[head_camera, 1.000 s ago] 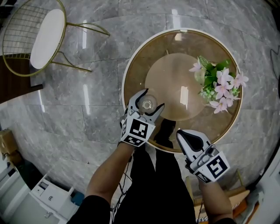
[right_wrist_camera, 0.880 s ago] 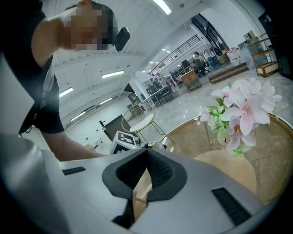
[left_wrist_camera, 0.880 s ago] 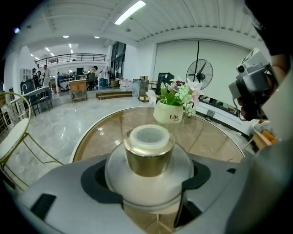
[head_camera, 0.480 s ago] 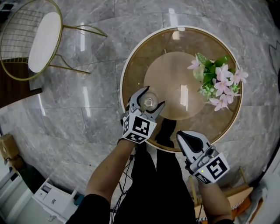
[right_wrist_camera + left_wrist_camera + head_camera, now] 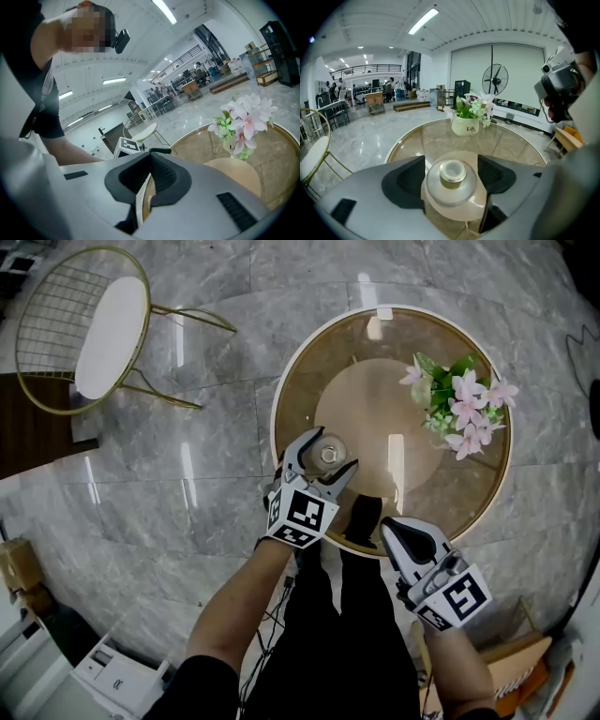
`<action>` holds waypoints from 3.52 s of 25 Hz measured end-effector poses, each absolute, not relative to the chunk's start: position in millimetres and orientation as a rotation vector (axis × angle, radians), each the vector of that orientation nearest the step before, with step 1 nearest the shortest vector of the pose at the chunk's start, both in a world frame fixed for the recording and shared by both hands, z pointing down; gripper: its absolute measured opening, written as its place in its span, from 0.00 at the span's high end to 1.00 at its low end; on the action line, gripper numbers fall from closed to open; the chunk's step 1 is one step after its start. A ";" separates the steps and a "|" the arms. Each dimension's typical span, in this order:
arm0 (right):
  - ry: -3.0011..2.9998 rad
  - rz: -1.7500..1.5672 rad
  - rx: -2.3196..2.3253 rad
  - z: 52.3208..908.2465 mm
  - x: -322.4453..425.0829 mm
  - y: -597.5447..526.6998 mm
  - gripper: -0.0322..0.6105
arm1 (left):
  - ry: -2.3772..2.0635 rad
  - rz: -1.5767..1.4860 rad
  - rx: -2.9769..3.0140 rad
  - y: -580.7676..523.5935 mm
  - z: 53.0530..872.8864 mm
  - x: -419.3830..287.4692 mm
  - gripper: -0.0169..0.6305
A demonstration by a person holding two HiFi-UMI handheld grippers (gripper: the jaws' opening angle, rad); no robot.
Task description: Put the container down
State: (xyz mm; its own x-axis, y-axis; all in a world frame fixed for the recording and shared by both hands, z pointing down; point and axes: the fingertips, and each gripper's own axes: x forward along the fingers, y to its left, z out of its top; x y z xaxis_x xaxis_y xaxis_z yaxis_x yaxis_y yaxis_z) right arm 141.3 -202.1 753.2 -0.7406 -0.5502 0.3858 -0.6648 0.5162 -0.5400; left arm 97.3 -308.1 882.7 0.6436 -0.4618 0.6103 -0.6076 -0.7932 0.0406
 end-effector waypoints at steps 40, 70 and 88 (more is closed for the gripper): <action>-2.796 0.538 1.399 352.0 97.8 -61.6 0.93 | -0.935 0.221 2.772 -128.2 373.8 -13.2 0.86; -2.872 0.337 1.325 287.2 193.4 -52.0 0.93 | -1.194 0.254 2.848 -127.8 283.4 50.6 0.95; -2.876 0.307 1.307 281.9 176.3 -47.1 0.93 | -1.213 0.270 2.790 -116.0 297.2 28.8 0.95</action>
